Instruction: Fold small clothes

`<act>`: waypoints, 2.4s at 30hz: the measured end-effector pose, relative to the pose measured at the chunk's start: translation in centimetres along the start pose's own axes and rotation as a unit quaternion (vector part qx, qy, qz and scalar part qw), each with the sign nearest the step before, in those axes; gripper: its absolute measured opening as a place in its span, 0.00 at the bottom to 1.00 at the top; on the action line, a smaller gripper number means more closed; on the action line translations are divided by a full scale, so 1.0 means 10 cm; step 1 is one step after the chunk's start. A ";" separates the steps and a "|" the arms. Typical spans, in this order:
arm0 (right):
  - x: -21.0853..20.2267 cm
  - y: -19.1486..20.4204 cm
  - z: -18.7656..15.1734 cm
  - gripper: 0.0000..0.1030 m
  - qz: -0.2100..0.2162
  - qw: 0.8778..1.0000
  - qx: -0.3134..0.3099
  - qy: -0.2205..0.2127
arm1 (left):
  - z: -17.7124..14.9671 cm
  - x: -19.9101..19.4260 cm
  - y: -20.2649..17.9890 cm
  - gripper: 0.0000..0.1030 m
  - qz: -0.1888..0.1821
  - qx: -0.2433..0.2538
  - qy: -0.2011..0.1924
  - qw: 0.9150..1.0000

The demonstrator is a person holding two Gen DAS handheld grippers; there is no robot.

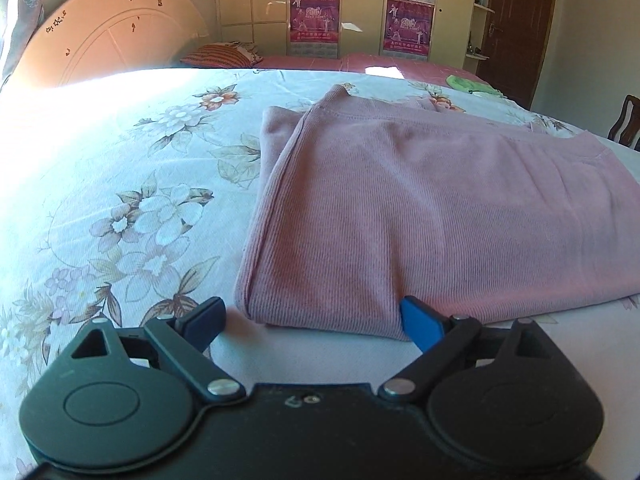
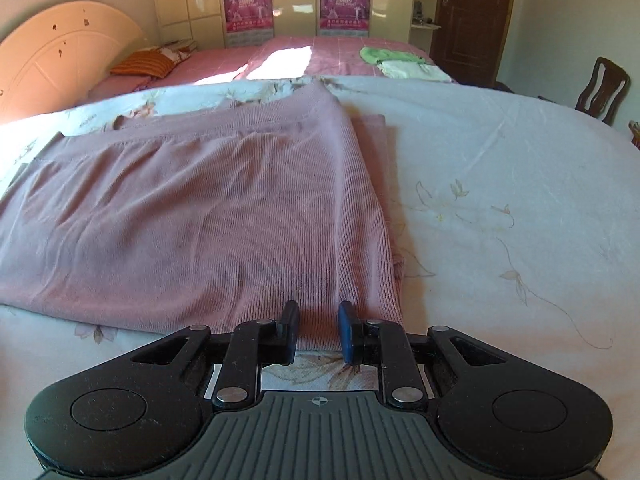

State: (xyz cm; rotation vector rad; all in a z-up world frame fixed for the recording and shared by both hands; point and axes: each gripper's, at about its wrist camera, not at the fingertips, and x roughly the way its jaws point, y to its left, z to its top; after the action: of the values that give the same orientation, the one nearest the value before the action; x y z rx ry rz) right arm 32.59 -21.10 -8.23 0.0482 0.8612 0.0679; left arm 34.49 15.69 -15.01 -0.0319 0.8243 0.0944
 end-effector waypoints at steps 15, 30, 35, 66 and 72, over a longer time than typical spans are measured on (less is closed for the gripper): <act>-0.29 -0.12 -0.15 0.19 0.036 0.999 0.017 -0.009 | -0.16 -0.26 0.43 0.82 0.067 -0.033 0.022 0.997; -0.22 -0.04 -0.12 0.19 0.037 0.999 0.032 0.003 | 0.03 -0.01 0.49 0.91 0.064 -0.103 0.020 0.992; -0.25 -0.17 -0.10 0.19 0.026 0.998 0.060 0.004 | -0.05 -0.26 0.63 0.68 0.034 -0.146 0.015 0.989; 0.03 1.24 0.51 0.02 0.122 0.992 0.018 -0.038 | -0.08 0.39 0.56 0.56 -0.198 -0.440 -0.084 0.872; 0.31 1.47 0.52 0.01 0.131 0.991 0.004 -0.019 | 0.06 0.58 0.59 0.21 -0.182 -0.459 -0.043 0.869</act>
State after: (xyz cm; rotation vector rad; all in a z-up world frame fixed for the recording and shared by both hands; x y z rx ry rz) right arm 37.98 -6.25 -6.16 0.1701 0.8126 0.3078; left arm 38.22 22.06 -18.82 -1.0762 0.6066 0.1234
